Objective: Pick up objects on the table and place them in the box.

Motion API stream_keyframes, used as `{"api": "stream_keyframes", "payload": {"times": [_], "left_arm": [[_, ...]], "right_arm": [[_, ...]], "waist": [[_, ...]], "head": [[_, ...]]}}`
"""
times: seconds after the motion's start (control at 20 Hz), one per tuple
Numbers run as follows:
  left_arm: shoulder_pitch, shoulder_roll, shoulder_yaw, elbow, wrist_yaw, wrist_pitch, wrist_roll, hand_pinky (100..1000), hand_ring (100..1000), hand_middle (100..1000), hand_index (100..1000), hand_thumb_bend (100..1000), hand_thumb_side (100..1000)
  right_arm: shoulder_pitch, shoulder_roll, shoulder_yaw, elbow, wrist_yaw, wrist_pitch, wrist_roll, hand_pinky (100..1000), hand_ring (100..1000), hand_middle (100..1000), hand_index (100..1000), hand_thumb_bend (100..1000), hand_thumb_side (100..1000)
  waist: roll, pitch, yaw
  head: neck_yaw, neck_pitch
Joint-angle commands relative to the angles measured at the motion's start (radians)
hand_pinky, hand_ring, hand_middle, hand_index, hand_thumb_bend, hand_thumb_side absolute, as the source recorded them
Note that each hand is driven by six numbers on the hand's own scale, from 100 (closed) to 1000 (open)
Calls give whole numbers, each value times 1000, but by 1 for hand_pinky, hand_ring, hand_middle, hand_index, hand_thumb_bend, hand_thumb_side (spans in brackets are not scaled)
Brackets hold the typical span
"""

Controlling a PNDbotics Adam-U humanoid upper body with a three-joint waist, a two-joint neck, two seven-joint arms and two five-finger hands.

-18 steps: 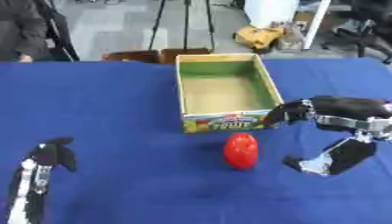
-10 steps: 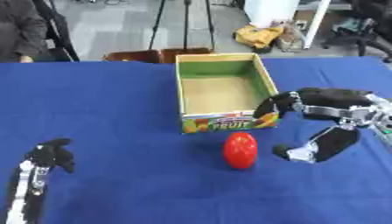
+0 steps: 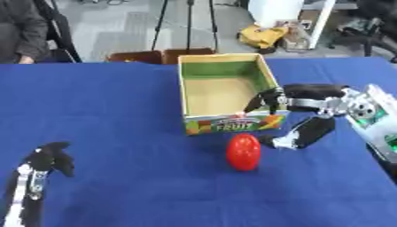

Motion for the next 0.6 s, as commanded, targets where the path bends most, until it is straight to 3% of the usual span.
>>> {"api": "stream_keyframes", "payload": {"times": [0.05,0.6], "left_arm": [[-8,7,-1,-14,5,-3,-4,558,369,447,705,646,969],[-11,6,-2,-15,5,-3,-6,559,368,447,705,646,971]], "right_arm": [[-32,10,0,48,26,-12,-1,706,895,861,926,268,614],[-51,40,15,128,64,-48,-4,706,893,860,926,263,644]], "waist": [[3,-12,3],[2,-2,10]], "head": [[-4,5],[-6,8]]}}
